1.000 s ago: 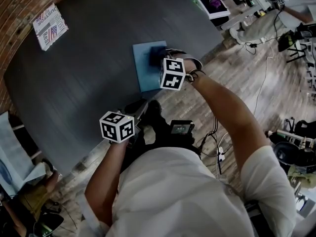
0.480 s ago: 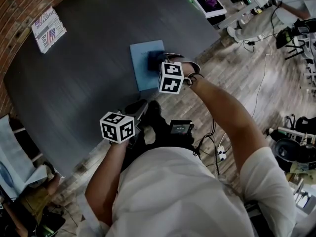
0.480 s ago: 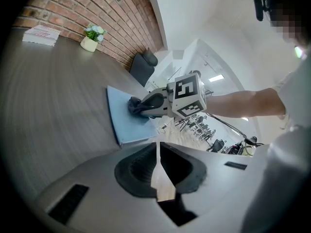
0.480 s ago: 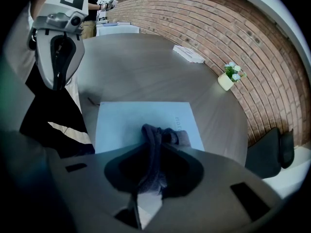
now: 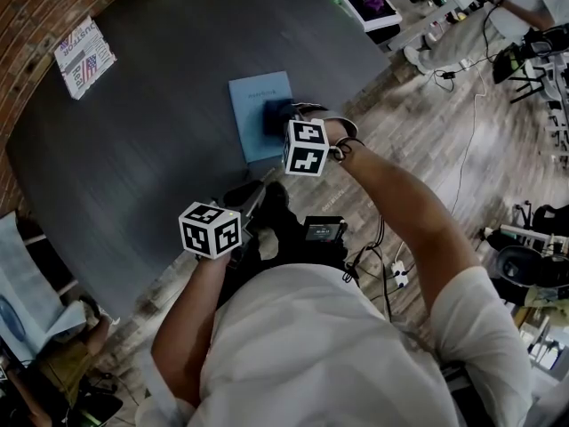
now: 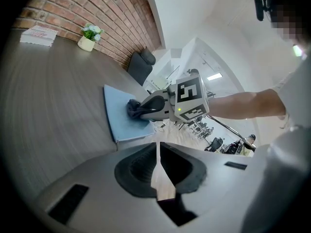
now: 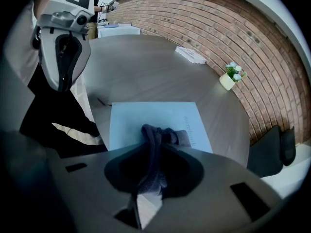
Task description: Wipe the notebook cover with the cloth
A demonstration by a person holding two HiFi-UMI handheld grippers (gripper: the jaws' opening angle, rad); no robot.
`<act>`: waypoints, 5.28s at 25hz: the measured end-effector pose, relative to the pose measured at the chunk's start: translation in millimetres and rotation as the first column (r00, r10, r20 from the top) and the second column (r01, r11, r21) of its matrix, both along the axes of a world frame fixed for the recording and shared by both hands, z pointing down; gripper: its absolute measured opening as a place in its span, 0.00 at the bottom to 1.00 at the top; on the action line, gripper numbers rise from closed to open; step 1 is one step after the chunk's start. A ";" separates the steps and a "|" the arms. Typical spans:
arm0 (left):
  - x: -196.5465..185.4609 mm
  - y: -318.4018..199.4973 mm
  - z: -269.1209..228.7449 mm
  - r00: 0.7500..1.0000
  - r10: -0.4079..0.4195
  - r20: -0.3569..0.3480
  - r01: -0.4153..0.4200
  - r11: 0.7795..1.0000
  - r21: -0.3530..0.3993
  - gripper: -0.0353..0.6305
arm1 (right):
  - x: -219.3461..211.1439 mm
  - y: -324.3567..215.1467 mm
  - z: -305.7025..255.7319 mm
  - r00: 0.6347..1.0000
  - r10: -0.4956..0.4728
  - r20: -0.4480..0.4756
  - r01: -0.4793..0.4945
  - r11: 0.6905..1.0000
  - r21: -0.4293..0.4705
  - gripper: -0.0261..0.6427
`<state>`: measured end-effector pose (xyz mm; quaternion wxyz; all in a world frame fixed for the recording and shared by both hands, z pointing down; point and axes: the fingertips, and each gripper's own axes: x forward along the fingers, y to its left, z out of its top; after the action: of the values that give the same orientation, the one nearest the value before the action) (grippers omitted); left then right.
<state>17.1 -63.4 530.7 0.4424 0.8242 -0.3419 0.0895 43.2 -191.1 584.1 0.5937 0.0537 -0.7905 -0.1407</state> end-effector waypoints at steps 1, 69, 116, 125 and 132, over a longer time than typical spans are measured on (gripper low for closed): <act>0.5 0.7 -0.5 1.000 0.002 0.001 -0.002 1.000 0.000 0.10 | 0.6 2.1 -0.2 1.000 0.000 0.000 0.000 1.000 -0.002 0.16; -41.2 -8.0 -57.9 0.996 -0.004 -0.094 0.014 0.995 0.098 0.10 | 0.4 111.8 -80.7 0.980 0.087 0.179 -0.058 0.986 -0.159 0.16; -110.5 45.7 -207.6 0.986 -0.023 -0.166 0.088 0.915 0.394 0.10 | 10.2 140.0 -268.2 0.251 0.627 0.738 -0.608 0.695 -0.384 0.16; -94.8 53.8 -222.0 0.984 -0.084 -0.157 0.144 0.893 0.427 0.10 | 27.5 148.2 -291.9 0.273 0.558 0.784 -0.586 0.742 -0.324 0.16; -48.8 70.6 -229.9 0.981 -0.105 -0.161 0.164 0.895 0.415 0.10 | 67.7 156.6 -297.0 0.279 0.559 0.781 -0.561 0.755 -0.341 0.16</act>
<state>-31.7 7.2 300.9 0.2786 0.8794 -0.3789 -0.0738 110.9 -34.5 287.1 0.1382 0.3888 -0.9028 0.1210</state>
